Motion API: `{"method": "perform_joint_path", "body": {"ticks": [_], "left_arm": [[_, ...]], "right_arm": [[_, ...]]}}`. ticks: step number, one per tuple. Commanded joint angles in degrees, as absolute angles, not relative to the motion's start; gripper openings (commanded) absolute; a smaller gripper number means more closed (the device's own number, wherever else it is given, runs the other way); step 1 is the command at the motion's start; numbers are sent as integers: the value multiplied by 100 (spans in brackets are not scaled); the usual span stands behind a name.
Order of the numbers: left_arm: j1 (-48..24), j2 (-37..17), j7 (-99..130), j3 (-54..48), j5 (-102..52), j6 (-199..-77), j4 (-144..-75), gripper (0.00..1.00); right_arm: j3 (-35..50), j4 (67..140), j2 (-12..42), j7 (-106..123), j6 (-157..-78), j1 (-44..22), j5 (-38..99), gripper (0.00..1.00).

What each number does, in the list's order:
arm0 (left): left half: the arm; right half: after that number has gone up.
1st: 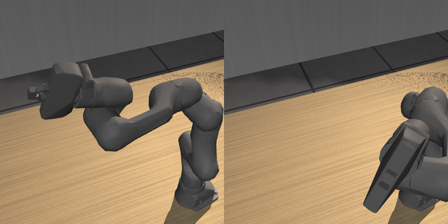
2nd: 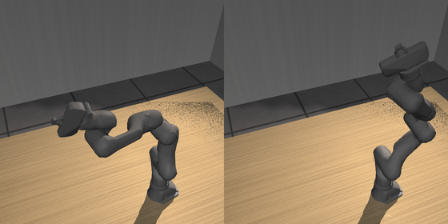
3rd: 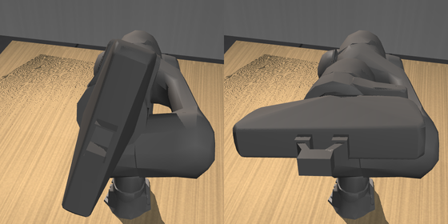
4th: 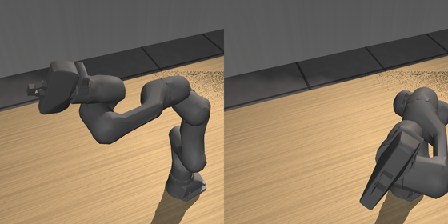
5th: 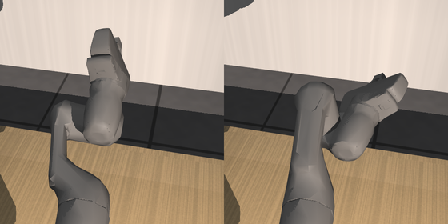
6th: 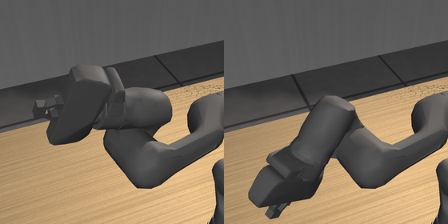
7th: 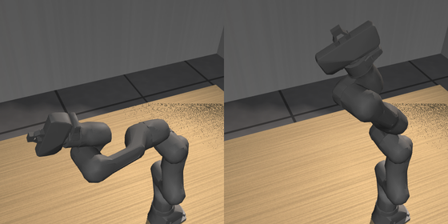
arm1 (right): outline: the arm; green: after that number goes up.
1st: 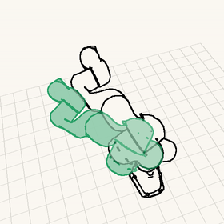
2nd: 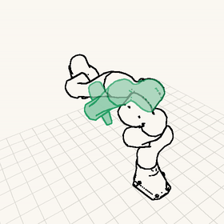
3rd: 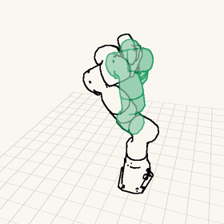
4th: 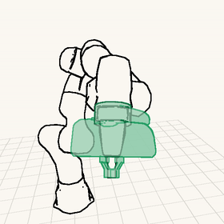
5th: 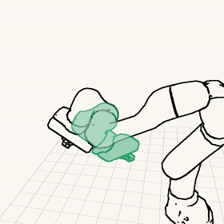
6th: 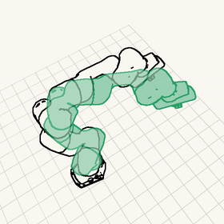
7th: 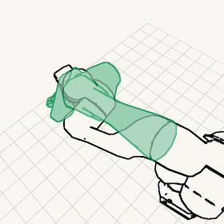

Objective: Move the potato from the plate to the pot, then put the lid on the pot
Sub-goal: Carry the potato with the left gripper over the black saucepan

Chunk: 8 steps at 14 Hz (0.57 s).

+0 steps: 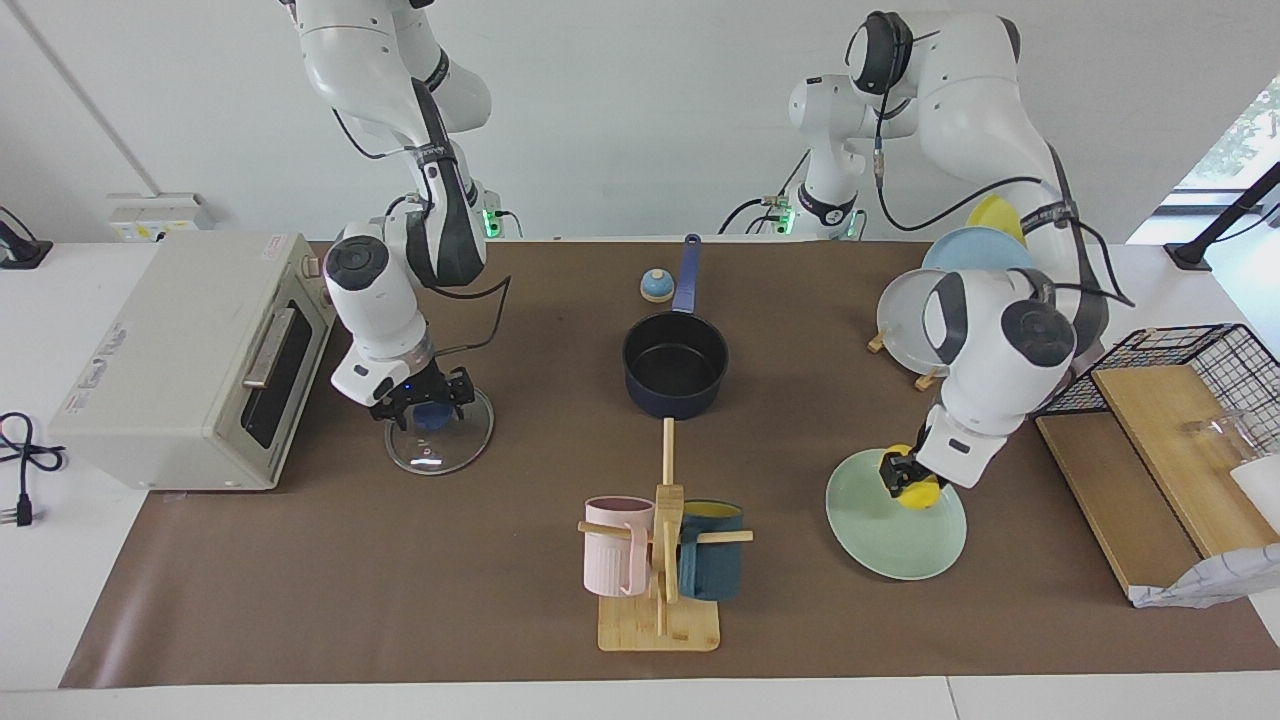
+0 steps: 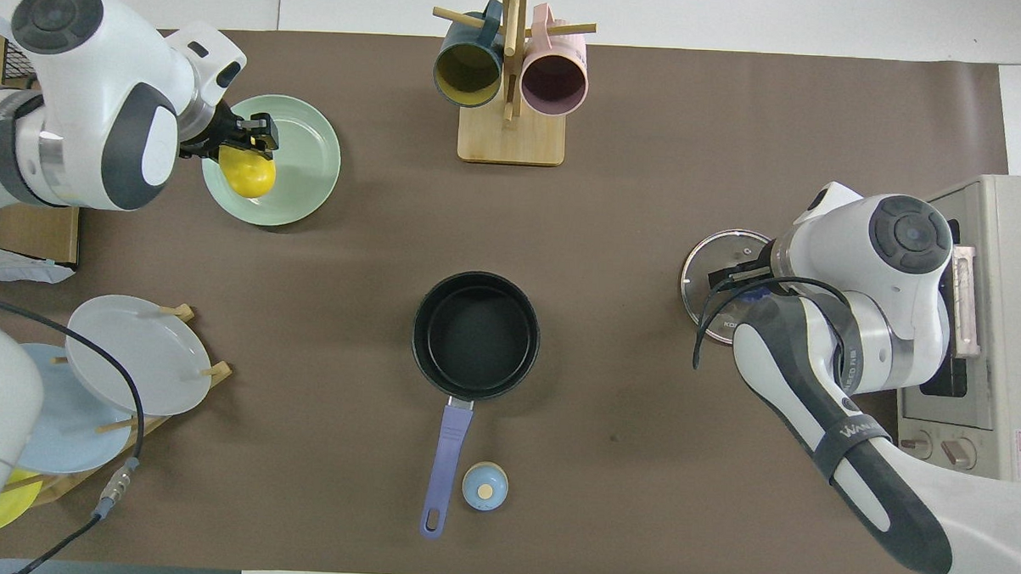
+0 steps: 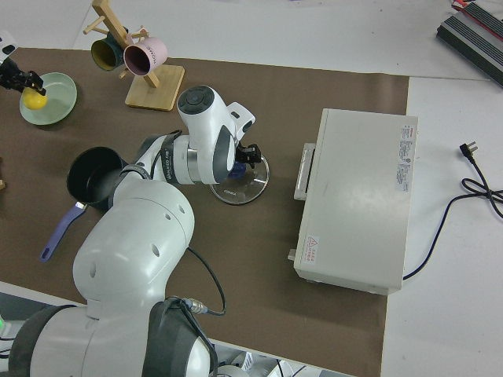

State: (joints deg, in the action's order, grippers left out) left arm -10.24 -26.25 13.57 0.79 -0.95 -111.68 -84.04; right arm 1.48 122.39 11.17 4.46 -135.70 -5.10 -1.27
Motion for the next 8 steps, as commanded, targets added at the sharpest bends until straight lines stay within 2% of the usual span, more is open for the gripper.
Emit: {"method": "perform_joint_path", "body": {"ticks": [1,5,8], "left_arm": [[-1492,-1392,2368,149,-377,-10224,-8780,0],[-2651,-441,3715,149,-615,-10177,-9727,0],[-3547,-54,4304,149,-624,-11298,-10771,0]], "right_arm": [[158,12270,1099,598,-13623,-527,-97,87],[158,12243,1099,606,-13509,-527,-97,86],[158,12234,1072,615,-13491,-527,-97,86]]}}
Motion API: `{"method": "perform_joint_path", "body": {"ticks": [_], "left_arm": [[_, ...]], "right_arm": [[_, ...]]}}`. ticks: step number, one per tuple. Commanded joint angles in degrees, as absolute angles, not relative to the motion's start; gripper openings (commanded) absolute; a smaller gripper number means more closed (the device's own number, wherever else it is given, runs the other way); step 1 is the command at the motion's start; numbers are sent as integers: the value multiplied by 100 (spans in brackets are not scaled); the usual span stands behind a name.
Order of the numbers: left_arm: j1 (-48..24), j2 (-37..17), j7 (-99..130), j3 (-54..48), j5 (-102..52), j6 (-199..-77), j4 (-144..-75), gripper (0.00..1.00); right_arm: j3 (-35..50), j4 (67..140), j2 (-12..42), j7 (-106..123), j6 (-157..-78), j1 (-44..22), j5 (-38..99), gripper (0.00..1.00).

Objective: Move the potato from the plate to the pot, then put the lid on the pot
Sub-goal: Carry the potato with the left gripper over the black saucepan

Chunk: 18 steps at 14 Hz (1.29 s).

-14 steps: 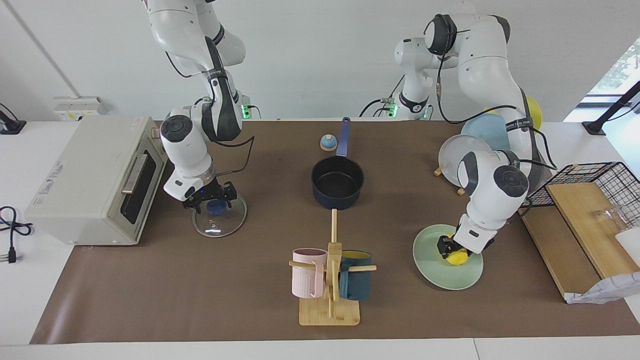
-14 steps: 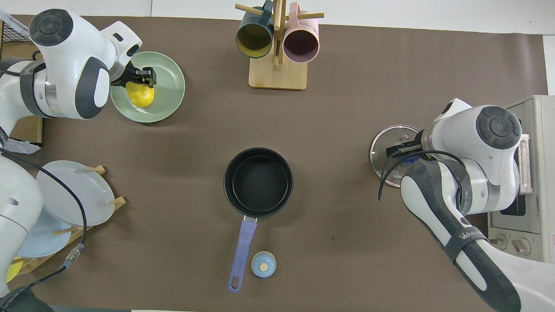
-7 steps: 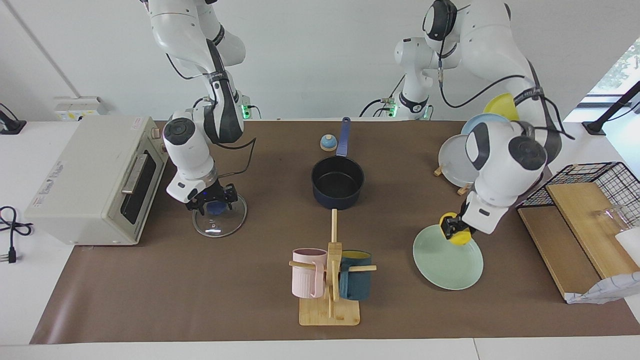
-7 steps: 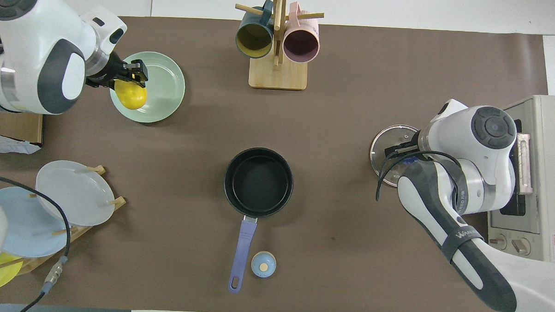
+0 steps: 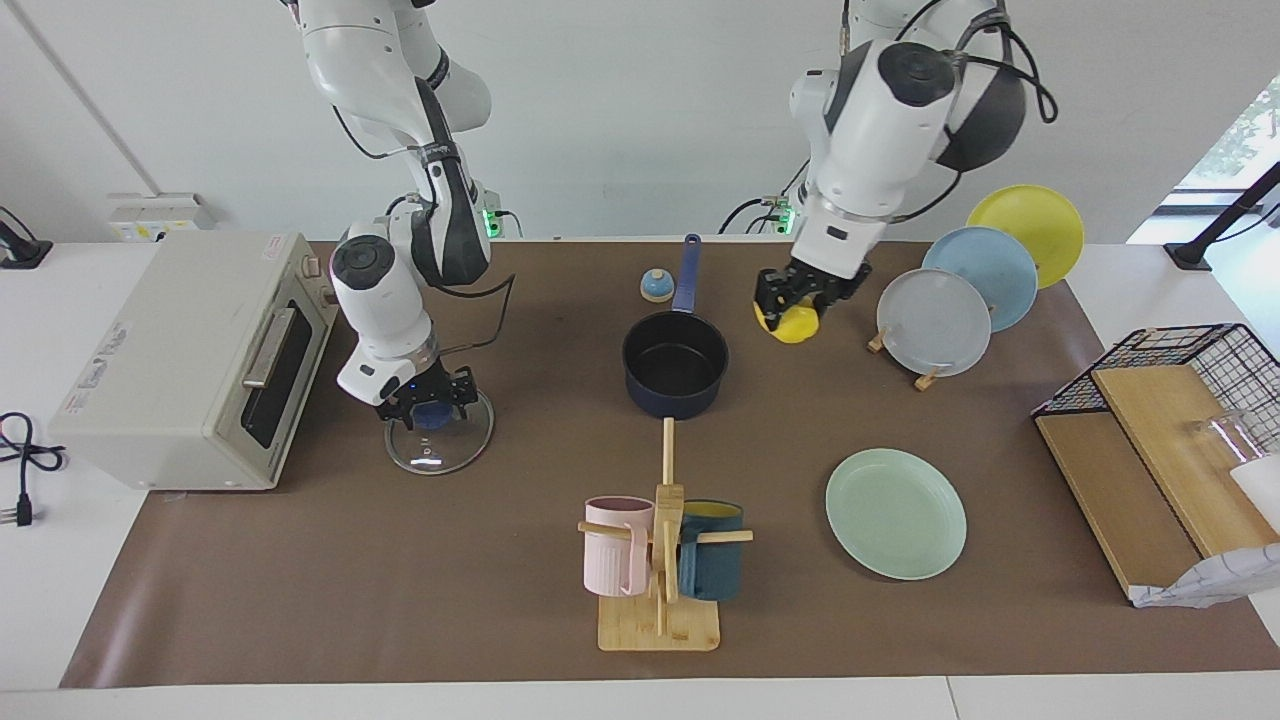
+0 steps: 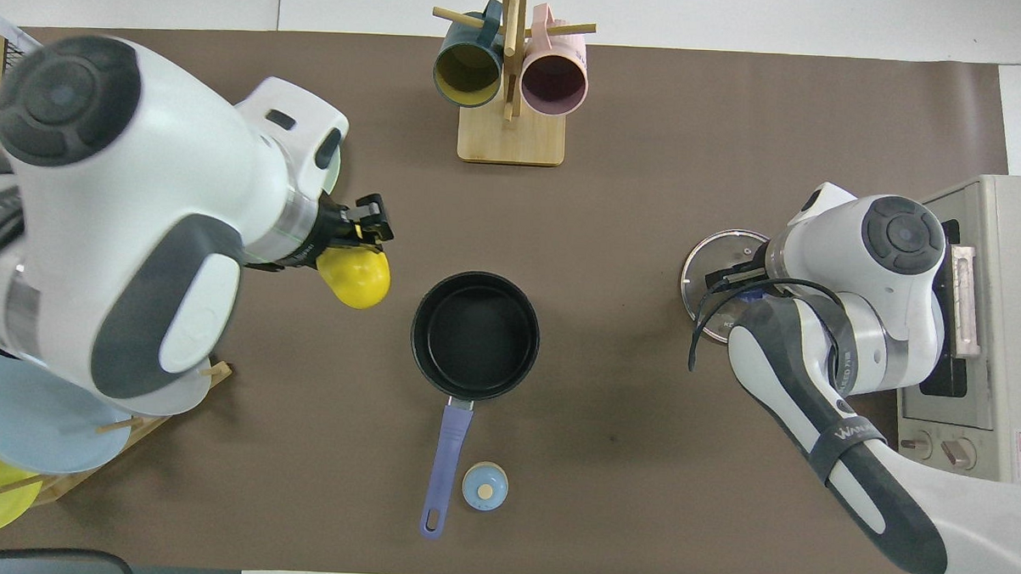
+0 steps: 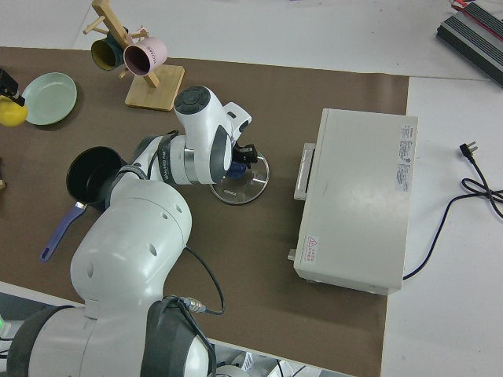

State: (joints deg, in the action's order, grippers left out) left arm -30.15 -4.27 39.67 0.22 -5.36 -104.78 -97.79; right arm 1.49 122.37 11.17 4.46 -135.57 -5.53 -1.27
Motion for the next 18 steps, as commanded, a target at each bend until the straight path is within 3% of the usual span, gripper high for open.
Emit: {"method": "perform_joint_path", "body": {"ticks": [1,5,12,15,18], "left_arm": [[-3803,-88,4446,149,-624,-11781,-11019,0],[-4270,-614,4395,158,-607,-12549,-11258,0],[-4122,-721,3296,167,-606,-13147,-11609,0],[-4192,-782,3322,176,-606,-13596,-11988,0],[-4210,-870,3322,176,-580,-13666,-12041,0]], "right_arm": [[158,12234,1072,615,-13491,-527,-97,86],[158,12234,1055,615,-13465,-527,-97,85],[158,12226,1055,615,-13403,-527,-97,66],[158,12199,1055,615,-13395,-527,-97,65],[176,11552,1063,554,-12686,-745,-88,64]]}}
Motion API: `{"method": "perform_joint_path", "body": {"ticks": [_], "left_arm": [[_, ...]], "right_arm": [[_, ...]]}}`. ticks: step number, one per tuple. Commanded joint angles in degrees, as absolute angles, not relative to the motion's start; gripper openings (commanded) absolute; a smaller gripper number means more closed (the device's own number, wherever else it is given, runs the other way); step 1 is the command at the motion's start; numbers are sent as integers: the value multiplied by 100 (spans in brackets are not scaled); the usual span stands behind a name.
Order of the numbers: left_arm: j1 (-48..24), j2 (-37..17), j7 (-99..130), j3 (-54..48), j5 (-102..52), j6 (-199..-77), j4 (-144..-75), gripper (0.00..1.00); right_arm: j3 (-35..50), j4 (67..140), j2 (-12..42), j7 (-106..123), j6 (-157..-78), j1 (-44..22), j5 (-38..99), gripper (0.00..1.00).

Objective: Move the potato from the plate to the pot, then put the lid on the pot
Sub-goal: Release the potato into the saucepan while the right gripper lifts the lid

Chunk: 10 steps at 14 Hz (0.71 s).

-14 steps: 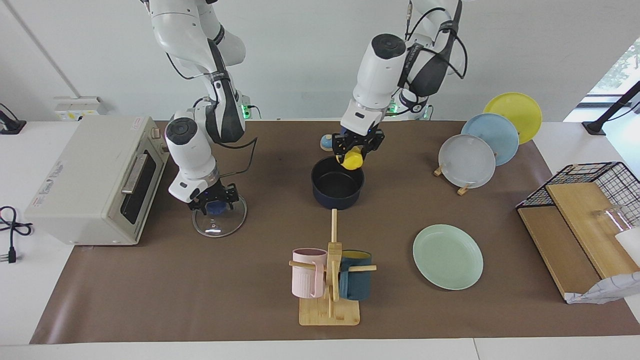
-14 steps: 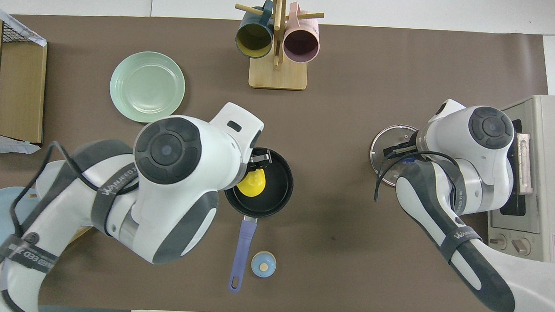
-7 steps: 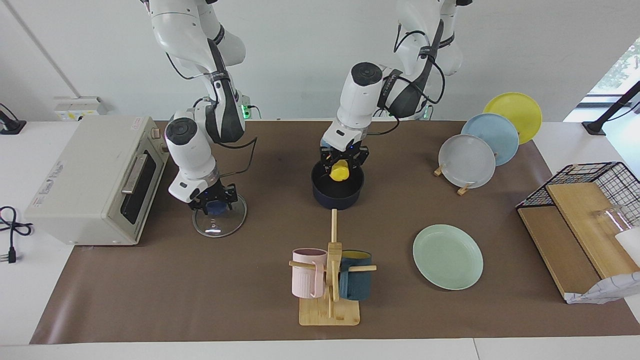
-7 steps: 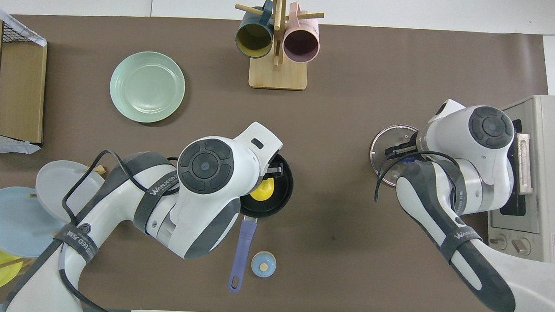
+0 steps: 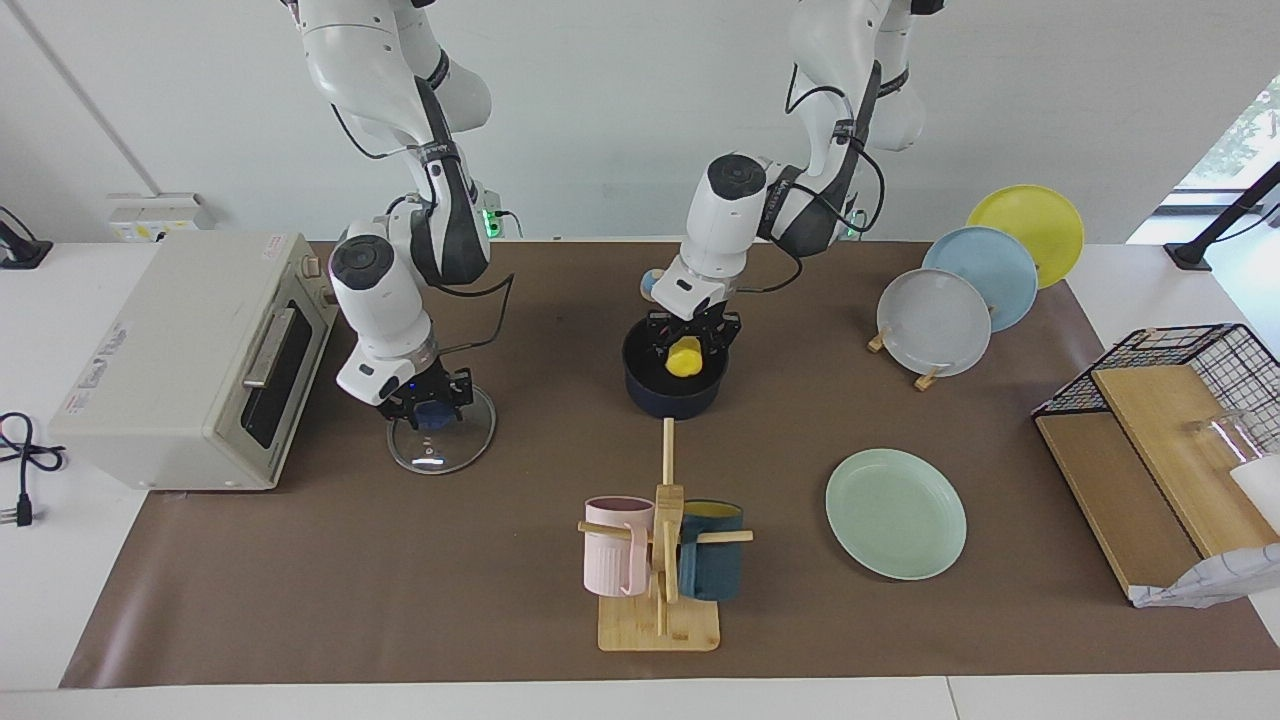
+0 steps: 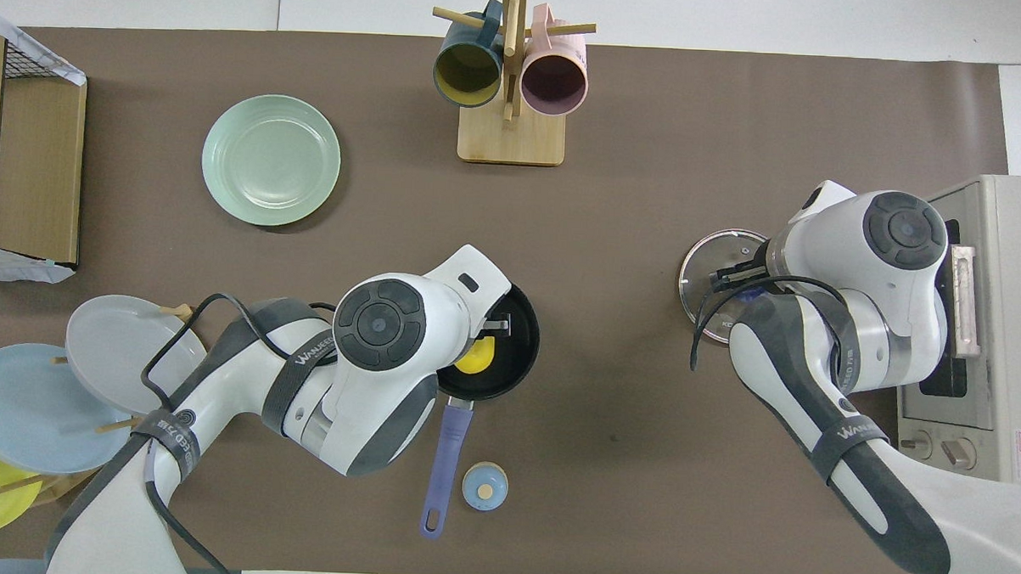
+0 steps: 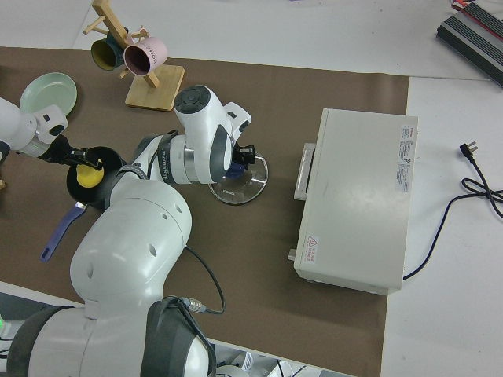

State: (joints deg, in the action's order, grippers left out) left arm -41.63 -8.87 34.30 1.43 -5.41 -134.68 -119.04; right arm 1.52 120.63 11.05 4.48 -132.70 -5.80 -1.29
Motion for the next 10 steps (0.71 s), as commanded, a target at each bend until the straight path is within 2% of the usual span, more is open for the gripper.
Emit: {"method": "perform_joint_path", "body": {"ticks": [1,4,5,9,10], "left_arm": [[-4219,-940,3322,176,-580,-13780,-12076,0],[-4359,-1063,3349,176,-554,-13825,-12094,0],[-4429,-1081,3349,176,-554,-13843,-12094,0],[-4535,-1195,3322,193,-536,-13887,-12103,0],[-4587,-1195,3314,193,-536,-13878,-12120,0]], "right_arm": [[176,11314,1072,502,-12413,-791,-88,64],[211,10847,1063,212,-11981,-1097,-88,59],[211,10698,1072,-24,-11832,-1281,-88,51],[211,10301,1116,-431,-11601,-1644,-79,6],[228,10292,1160,-431,-11584,-1626,-79,0]]}}
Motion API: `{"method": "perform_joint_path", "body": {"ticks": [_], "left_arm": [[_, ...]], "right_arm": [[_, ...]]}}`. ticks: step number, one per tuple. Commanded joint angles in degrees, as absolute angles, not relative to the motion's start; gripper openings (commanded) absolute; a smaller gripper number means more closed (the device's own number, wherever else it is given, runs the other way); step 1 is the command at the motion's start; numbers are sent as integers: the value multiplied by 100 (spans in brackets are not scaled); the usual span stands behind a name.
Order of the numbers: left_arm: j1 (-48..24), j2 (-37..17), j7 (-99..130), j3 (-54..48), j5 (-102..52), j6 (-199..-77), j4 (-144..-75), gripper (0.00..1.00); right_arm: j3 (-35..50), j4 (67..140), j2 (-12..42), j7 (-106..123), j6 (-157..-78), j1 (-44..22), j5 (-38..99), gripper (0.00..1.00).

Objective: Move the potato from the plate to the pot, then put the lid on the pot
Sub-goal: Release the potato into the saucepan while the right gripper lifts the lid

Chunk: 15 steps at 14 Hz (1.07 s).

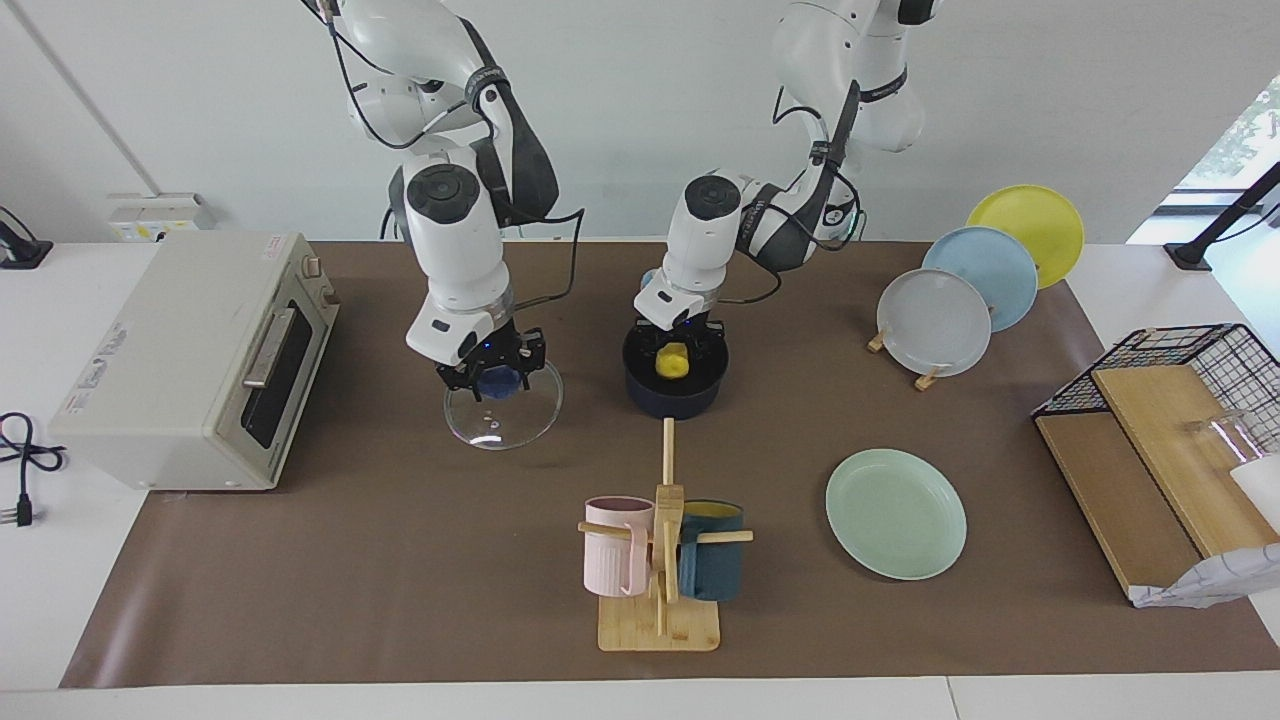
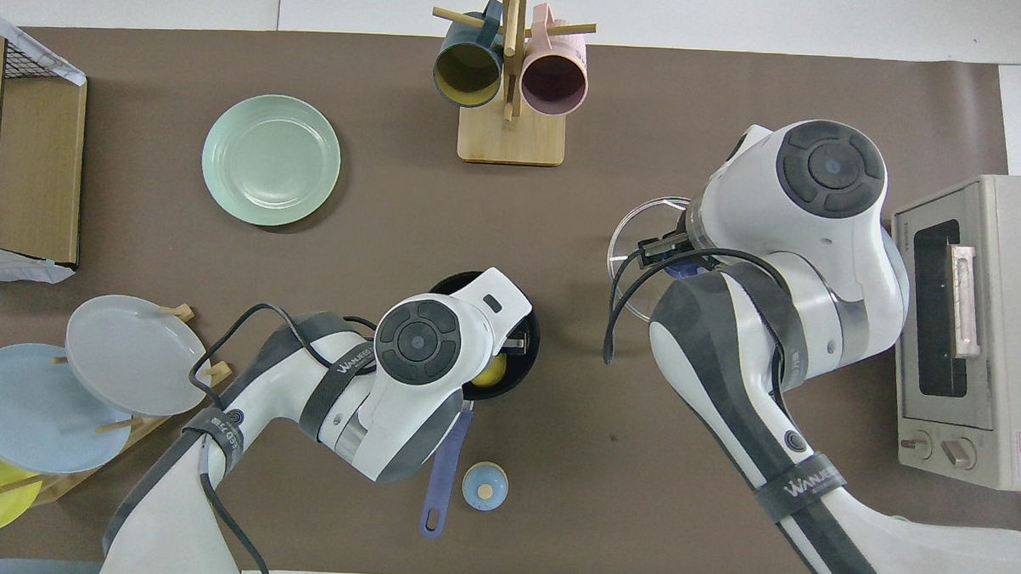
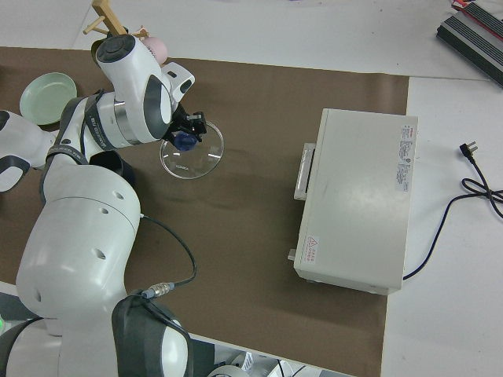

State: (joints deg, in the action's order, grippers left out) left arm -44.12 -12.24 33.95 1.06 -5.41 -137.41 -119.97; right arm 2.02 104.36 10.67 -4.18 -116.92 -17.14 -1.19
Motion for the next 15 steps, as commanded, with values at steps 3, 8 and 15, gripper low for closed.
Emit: {"method": "perform_joint_path", "body": {"ticks": [3,8,15], "left_arm": [[-4614,-1187,3305,193,-527,-13808,-12111,87],[-4466,-959,3200,228,-527,-13326,-11893,100],[-2491,-63,2189,220,-527,-11078,-10488,100]], "right_arm": [[237,10301,1169,-431,-11636,-1644,114,0],[237,10336,1178,-431,-11681,-1644,114,0],[272,10240,1169,-876,-11681,-1975,123,0]]}}
